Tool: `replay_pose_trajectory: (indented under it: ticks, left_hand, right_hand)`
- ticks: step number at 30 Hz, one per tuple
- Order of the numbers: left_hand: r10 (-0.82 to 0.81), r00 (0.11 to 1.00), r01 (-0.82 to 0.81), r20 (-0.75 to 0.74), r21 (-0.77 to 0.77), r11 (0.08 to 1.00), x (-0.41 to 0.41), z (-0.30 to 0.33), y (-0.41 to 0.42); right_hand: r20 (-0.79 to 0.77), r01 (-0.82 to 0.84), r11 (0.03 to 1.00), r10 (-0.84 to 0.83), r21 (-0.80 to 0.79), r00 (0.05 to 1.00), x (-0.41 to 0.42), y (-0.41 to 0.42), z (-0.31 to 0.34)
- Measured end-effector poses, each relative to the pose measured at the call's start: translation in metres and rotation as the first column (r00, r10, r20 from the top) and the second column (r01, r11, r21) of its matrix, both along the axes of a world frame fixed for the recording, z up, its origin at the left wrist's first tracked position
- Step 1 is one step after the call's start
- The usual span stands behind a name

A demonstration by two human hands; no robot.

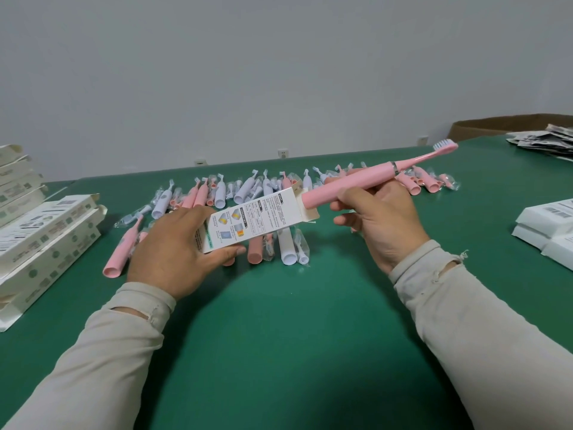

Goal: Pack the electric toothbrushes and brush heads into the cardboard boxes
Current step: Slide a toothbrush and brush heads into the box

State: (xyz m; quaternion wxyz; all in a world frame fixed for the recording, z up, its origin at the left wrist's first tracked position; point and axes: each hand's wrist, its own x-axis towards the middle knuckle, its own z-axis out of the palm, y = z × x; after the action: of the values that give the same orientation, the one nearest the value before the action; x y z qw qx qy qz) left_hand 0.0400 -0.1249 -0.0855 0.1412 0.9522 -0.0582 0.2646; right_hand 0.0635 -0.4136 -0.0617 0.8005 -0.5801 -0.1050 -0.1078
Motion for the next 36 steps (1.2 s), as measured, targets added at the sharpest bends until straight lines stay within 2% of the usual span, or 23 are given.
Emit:
replay_pose_trajectory:
  ticks: [6, 8, 10, 12, 17, 19, 21, 22, 23, 25, 27, 29, 31, 33, 34, 36]
  left_hand:
    - [0.005, 1.0, -0.005, -0.007, -0.003, 1.0, 0.0, 0.0, 0.002]
    - [0.01, 1.0, -0.01, -0.005, 0.006, 1.0, 0.0, 0.001, 0.002]
    - [0.01, 1.0, -0.01, -0.007, 0.009, 1.0, 0.0, 0.002, 0.0]
    - [0.008, 1.0, -0.008, 0.0, 0.01, 1.0, -0.001, 0.001, -0.002]
    - [0.007, 1.0, -0.007, -0.02, -0.023, 1.0, -0.001, 0.001, -0.001]
    - [-0.006, 1.0, 0.005, -0.023, -0.042, 0.999, -0.002, 0.001, -0.002]
    - [-0.039, 0.999, 0.038, -0.016, -0.083, 0.996, -0.003, 0.001, -0.003]
    - [-0.056, 0.998, 0.054, -0.008, -0.101, 0.993, -0.004, 0.001, -0.005]
    - [-0.068, 0.998, 0.068, 0.0, -0.099, 0.993, -0.004, 0.001, -0.005]
    - [-0.089, 0.996, 0.089, 0.004, -0.048, 0.995, -0.005, 0.0, -0.007]
    - [-0.08, 0.997, 0.079, -0.012, -0.02, 0.997, -0.004, -0.002, -0.008]
    - [-0.036, 0.999, 0.036, -0.003, -0.029, 0.999, -0.004, -0.002, -0.007]
    - [0.004, 1.0, -0.004, 0.003, -0.029, 1.0, -0.003, -0.002, -0.004]
    - [0.029, 1.0, -0.029, -0.008, -0.024, 0.999, -0.002, -0.001, -0.003]
    - [0.035, 0.999, -0.035, -0.008, -0.022, 0.999, -0.002, -0.001, -0.004]
    - [0.034, 0.999, -0.034, 0.001, -0.029, 0.999, -0.002, -0.002, -0.005]
  right_hand:
    - [-0.037, -0.118, 0.992, 0.117, -0.036, 0.992, 0.001, -0.003, -0.002]
    - [-0.004, -0.044, 0.983, 0.044, -0.178, 0.999, 0.003, -0.006, -0.002]
    - [0.069, 0.088, 0.927, -0.067, -0.364, 0.995, 0.006, -0.009, -0.002]
    - [0.097, 0.173, 0.875, -0.144, -0.452, 0.985, 0.007, -0.008, -0.004]
    - [0.046, 0.168, 0.935, -0.162, -0.313, 0.986, 0.006, -0.003, -0.006]
    - [-0.023, 0.024, 0.989, -0.028, -0.143, 0.999, 0.006, -0.004, -0.005]
    - [-0.079, -0.176, 0.984, 0.178, 0.035, 0.981, 0.005, -0.006, -0.004]
    - [-0.092, -0.242, 0.969, 0.246, 0.048, 0.965, 0.005, -0.007, -0.005]
    - [-0.102, -0.267, 0.964, 0.265, -0.01, 0.959, 0.006, -0.007, -0.006]
    - [-0.109, -0.233, 0.931, 0.21, -0.281, 0.972, 0.006, -0.002, -0.013]
    - [-0.145, -0.229, 0.881, 0.185, -0.413, 0.972, 0.006, 0.003, -0.019]
    - [-0.169, -0.187, 0.924, 0.137, -0.333, 0.976, 0.011, 0.002, -0.019]
    - [-0.158, -0.054, 0.993, 0.038, -0.102, 0.987, 0.017, -0.004, -0.015]
    - [-0.169, 0.059, 0.995, -0.045, 0.076, 0.985, 0.021, -0.011, -0.01]
    - [-0.16, 0.091, 0.991, -0.074, 0.102, 0.984, 0.021, -0.012, -0.009]
    - [-0.094, 0.113, 0.994, -0.112, 0.01, 0.989, 0.017, -0.008, -0.01]
